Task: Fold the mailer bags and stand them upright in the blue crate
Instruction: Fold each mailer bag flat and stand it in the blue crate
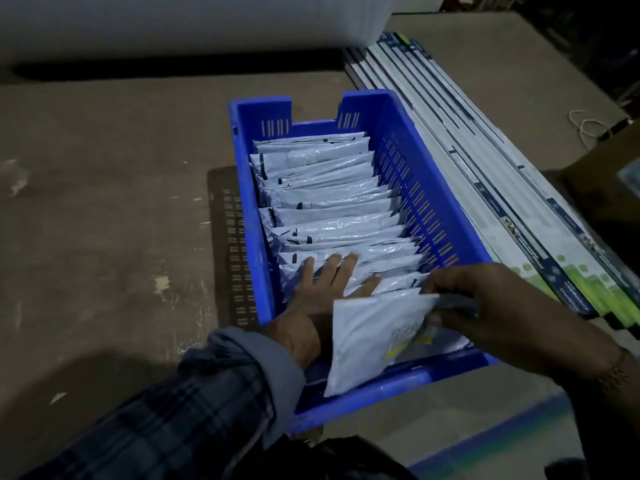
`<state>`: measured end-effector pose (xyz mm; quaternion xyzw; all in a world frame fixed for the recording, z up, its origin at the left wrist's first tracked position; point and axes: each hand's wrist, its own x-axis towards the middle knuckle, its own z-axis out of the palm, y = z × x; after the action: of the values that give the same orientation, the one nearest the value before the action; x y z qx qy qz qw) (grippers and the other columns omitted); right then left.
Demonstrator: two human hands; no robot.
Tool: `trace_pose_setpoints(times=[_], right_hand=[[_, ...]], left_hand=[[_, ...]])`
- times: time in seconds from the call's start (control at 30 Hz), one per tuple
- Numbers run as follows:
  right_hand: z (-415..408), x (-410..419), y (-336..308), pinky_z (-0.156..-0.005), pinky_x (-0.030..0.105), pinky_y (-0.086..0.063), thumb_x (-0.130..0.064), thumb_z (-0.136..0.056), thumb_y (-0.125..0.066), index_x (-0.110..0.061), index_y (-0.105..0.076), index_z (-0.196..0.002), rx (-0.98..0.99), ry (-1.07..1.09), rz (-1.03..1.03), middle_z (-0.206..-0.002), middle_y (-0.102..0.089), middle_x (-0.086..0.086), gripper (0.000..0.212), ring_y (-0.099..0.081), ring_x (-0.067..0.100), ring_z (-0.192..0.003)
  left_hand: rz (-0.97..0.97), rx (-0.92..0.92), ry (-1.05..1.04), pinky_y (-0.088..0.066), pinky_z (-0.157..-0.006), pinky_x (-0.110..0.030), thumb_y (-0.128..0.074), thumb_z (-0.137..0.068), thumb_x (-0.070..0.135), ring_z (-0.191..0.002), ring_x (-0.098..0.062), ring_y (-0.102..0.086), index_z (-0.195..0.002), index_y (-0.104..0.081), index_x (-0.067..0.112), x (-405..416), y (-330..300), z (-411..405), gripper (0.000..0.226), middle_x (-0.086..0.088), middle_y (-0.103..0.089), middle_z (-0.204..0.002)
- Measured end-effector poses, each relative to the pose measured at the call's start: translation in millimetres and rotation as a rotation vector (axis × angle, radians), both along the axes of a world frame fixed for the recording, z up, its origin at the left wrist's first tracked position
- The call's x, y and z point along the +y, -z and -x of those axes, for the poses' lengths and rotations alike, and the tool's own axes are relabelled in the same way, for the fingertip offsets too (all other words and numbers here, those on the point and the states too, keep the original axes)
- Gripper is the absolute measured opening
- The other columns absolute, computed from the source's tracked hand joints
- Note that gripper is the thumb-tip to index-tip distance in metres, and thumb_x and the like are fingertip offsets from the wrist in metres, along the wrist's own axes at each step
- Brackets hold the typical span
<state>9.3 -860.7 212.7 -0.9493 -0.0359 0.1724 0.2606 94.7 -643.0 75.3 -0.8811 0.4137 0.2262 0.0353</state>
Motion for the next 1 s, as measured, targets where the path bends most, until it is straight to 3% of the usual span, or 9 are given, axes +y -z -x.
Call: trace_pose_setpoints(times=[0.1,0.27,0.4,0.5,0.67,0.77,0.83,0.93,1.0], right_hand=[[-3,13,10,-0.067,0.024,-0.055,-0.017,-0.076,-0.085,-0.036,-0.073,-0.087,-0.02,-0.087,0.158,-0.081,-0.07,-0.024,0.024,-0.066,-0.005,-0.077],[-7,35,27,-0.065,0.023,-0.049,-0.025,-0.077,-0.082,-0.031,-0.078,-0.087,0.062,-0.195,0.32,-0.074,-0.067,-0.011,0.012,-0.067,0.006,-0.077],[-17,52,48,-0.08,0.03,-0.054,-0.04,-0.088,-0.077,-0.023,-0.077,-0.105,0.107,-0.288,0.492,-0.102,-0.071,0.003,0.024,-0.07,0.022,-0.097],[-26,60,64,-0.088,0.038,-0.058,-0.03,-0.092,-0.073,-0.014,-0.073,-0.112,0.155,-0.372,0.594,-0.111,-0.068,0.012,0.026,-0.069,0.032,-0.104],[-36,63,87,-0.088,0.041,-0.058,-0.018,-0.093,-0.062,-0.002,-0.069,-0.116,0.203,-0.501,0.653,-0.113,-0.069,0.021,0.029,-0.068,0.039,-0.104],[-35,70,92,-0.092,0.041,-0.054,-0.018,-0.097,-0.055,-0.001,-0.063,-0.125,0.202,-0.519,0.687,-0.119,-0.067,0.023,0.033,-0.067,0.04,-0.108],[-35,70,89,-0.095,0.04,-0.052,-0.018,-0.096,-0.057,-0.002,-0.064,-0.127,0.234,-0.51,0.669,-0.121,-0.068,0.022,0.036,-0.066,0.04,-0.11],[-37,65,70,-0.087,0.032,-0.052,-0.024,-0.094,-0.065,-0.01,-0.07,-0.121,0.332,-0.497,0.564,-0.118,-0.073,0.013,0.031,-0.068,0.032,-0.111],[-35,65,50,-0.087,0.03,-0.053,-0.034,-0.097,-0.063,-0.021,-0.072,-0.122,0.409,-0.483,0.477,-0.118,-0.075,0.002,0.03,-0.07,0.023,-0.108]], left_hand=[[0.037,-0.017,-0.038,0.0,-0.123,-0.071,-0.047,-0.109,0.046,-0.161,-0.035,0.013,-0.166,0.013,0.039,0,-9,-6,0.083,-0.007,0.02,-0.175],[-0.051,-0.164,-0.046,-0.015,-0.12,-0.068,-0.076,-0.089,0.057,-0.16,-0.039,0.006,-0.16,0.027,0.041,-2,-8,-6,0.126,-0.013,0.027,-0.171],[-0.05,-0.157,-0.046,-0.015,-0.121,-0.068,-0.081,-0.083,0.059,-0.159,-0.041,0.004,-0.162,0.025,0.04,-2,-11,-6,0.133,-0.014,0.026,-0.172],[-0.017,-0.141,-0.056,-0.014,-0.122,-0.07,-0.085,-0.075,0.065,-0.159,-0.043,0.003,-0.162,0.021,0.041,-1,-12,-5,0.14,-0.014,0.023,-0.172],[-0.015,-0.107,-0.077,-0.013,-0.121,-0.072,-0.091,-0.064,0.067,-0.159,-0.044,0.002,-0.164,0.015,0.042,0,-17,-4,0.148,-0.014,0.016,-0.174],[-0.005,-0.103,-0.077,-0.012,-0.121,-0.072,-0.092,-0.065,0.063,-0.158,-0.043,0.001,-0.165,0.012,0.042,0,-21,-3,0.146,-0.014,0.014,-0.174],[0.066,-0.07,-0.108,-0.009,-0.121,-0.068,-0.093,-0.065,0.056,-0.157,-0.042,-0.003,-0.166,0.0,0.043,0,-26,-1,0.137,-0.015,0.007,-0.174],[0.36,0.08,-0.235,-0.004,-0.125,-0.055,-0.092,-0.074,0.039,-0.157,-0.032,-0.013,-0.163,-0.033,0.039,7,-41,3,0.106,-0.01,-0.013,-0.174],[0.575,0.081,-0.305,-0.01,-0.126,-0.051,-0.088,-0.083,0.03,-0.155,-0.027,-0.023,-0.157,-0.046,0.035,19,-59,2,0.085,-0.004,-0.027,-0.171]])
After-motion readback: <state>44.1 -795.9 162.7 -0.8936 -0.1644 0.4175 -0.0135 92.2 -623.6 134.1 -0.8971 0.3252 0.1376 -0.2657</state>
